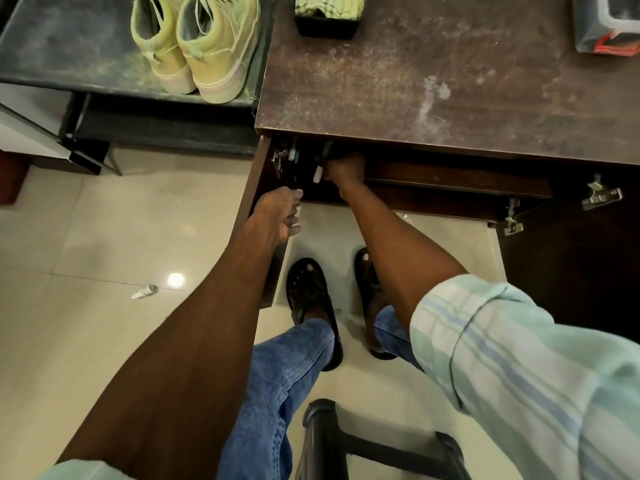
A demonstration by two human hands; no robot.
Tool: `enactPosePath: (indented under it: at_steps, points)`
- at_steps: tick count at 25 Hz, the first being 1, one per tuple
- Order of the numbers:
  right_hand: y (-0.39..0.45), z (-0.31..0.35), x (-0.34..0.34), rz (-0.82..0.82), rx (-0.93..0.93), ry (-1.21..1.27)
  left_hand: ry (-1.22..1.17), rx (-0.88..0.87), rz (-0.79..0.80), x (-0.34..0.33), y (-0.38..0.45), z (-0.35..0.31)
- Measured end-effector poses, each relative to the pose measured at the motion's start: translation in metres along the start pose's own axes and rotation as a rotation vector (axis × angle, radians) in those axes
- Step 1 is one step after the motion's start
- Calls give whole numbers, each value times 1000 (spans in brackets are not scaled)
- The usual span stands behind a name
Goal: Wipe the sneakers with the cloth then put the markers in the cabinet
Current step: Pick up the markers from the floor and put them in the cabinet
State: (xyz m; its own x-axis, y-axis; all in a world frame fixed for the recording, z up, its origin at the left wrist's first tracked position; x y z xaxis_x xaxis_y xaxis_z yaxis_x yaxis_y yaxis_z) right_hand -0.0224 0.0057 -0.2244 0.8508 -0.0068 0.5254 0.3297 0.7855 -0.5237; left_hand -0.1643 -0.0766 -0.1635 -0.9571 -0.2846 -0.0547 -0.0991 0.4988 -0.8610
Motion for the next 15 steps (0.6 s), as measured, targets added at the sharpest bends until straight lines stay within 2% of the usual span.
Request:
enactPosePath:
  at_steps: [5, 9, 15]
  points:
    - [-3, 29, -7, 113, -2, -320, -37, -4, 27, 1, 7, -1]
    - [0, 34, -12, 87, 88, -405, -13, -17, 39, 3, 10, 0]
    - [5, 34, -12, 102, 111, -482, 6, -7, 48, 3, 14, 1]
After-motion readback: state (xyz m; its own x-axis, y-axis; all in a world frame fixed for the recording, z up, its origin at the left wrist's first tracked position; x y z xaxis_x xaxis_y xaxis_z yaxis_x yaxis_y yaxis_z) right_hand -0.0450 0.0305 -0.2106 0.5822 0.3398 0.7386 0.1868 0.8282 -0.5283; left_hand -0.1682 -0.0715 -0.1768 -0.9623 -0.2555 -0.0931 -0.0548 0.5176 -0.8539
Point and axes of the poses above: each hand's wrist, its own y-axis towards the middle knuckle, its own x-axis out of the back of the hand, z = x × y, the point moved 3 cm from there along y, towards the middle knuckle, and after that the axes turned 15 degrees about -y, right-handed, at the moved point
